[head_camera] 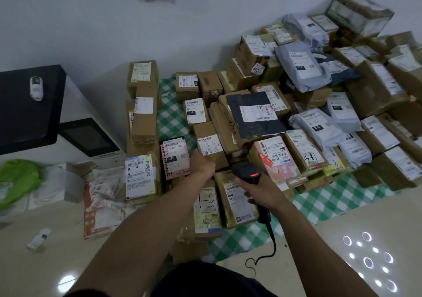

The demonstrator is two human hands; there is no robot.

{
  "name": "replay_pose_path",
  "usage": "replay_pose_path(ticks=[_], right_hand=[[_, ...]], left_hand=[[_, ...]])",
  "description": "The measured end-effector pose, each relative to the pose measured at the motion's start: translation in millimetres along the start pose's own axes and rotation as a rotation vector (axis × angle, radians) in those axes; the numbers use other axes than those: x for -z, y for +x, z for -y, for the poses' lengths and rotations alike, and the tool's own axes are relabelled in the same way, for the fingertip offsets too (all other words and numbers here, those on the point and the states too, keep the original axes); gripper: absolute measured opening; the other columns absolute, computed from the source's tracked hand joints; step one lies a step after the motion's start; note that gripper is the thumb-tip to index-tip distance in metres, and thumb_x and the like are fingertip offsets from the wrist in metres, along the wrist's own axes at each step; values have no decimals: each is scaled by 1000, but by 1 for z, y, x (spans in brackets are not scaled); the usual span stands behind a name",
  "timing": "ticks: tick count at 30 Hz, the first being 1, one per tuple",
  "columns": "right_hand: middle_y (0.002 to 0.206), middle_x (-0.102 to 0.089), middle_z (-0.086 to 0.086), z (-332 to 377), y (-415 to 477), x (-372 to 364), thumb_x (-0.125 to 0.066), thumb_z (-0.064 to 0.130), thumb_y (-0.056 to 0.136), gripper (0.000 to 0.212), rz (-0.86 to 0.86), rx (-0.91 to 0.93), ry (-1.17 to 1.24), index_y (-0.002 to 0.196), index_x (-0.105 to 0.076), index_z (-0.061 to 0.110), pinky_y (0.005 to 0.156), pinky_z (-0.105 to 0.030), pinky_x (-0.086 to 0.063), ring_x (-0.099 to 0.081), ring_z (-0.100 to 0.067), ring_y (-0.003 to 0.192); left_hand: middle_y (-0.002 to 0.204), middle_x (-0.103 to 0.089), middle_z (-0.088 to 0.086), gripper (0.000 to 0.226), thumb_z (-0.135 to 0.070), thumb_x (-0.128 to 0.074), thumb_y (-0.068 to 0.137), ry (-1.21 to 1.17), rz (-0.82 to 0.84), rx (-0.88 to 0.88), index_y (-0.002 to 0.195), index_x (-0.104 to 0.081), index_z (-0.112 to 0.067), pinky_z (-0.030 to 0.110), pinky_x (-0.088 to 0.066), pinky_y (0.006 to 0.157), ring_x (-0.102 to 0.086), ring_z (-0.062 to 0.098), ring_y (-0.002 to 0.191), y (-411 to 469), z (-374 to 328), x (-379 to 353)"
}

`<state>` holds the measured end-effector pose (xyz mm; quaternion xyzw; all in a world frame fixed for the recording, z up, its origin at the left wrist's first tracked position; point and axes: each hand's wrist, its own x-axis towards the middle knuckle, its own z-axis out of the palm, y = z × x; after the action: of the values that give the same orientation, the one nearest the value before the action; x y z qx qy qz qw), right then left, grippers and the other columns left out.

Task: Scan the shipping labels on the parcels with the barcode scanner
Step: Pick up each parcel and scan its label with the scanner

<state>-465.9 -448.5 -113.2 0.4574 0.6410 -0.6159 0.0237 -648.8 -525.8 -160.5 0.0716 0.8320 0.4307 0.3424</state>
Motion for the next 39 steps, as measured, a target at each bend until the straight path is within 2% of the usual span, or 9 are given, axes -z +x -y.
replay_pose_path(ticks=[5,8,12,19,21,24,30,35,39], right_hand=[[111,-74,-10,-1,18,-5,-75,38,94,27,24,-39,-3,115,-68,23,72,-31,-58,-70,-33,107],[111,-75,-7,-1,26,-7,-76,37,94,30,28,-59,8,118,-68,23,76,-33,-59,-72,-31,105],[109,-75,-5,-1,35,-7,-75,37,94,30,36,-73,13,119,-68,23,79,-36,-60,-73,-25,100],[107,-76,-2,-1,41,-6,-75,37,94,27,22,-56,45,118,-69,26,68,-28,-54,-75,-20,95],[107,-76,-2,-1,42,-6,-75,37,94,27,17,-60,50,118,-69,26,67,-27,-53,-76,-20,94],[108,-76,-4,-2,46,-6,-76,37,94,27,9,-50,46,118,-69,26,68,-29,-56,-74,-21,97],[114,-72,3,12,63,-17,-77,41,92,43,70,-3,20,130,-62,31,68,-26,-56,-68,-18,104],[117,-74,8,17,74,-28,-78,44,91,45,110,32,2,132,-64,35,94,-37,-56,-68,-18,113],[123,-70,15,24,70,-29,-79,42,90,53,40,114,20,138,-59,32,99,-28,-50,-63,-3,115]], left_hand=[[130,-67,-2,65,-27,-85,75,129,156,90,135,-59,-25,27,-52,93,-65,20,115,96,39,-28],[135,-65,-5,112,-56,-95,45,127,161,144,143,-47,-30,31,-53,99,-64,17,117,111,46,-35],[149,-50,6,111,-9,-90,75,-71,208,189,158,-17,-15,33,-36,113,-46,26,140,58,5,-9],[148,-54,5,132,-2,-94,66,-317,213,294,162,-5,-21,45,-46,111,-52,28,136,73,22,-13],[133,-67,3,118,-7,-99,58,-419,252,366,155,-32,-17,48,-57,98,-64,26,122,79,26,-10],[127,-72,9,66,1,-86,76,-467,320,380,135,-58,-11,48,-58,94,-68,29,114,76,23,-6],[118,-72,15,59,6,-68,87,-532,250,442,139,-52,-17,50,-62,80,-70,37,103,72,15,-7],[116,-72,13,55,-4,-62,89,-549,215,436,141,-53,-20,41,-61,65,-72,35,99,78,16,-7],[125,-69,8,52,-19,-66,92,-591,221,414,141,-53,-30,52,-60,83,-67,34,110,73,15,1]])
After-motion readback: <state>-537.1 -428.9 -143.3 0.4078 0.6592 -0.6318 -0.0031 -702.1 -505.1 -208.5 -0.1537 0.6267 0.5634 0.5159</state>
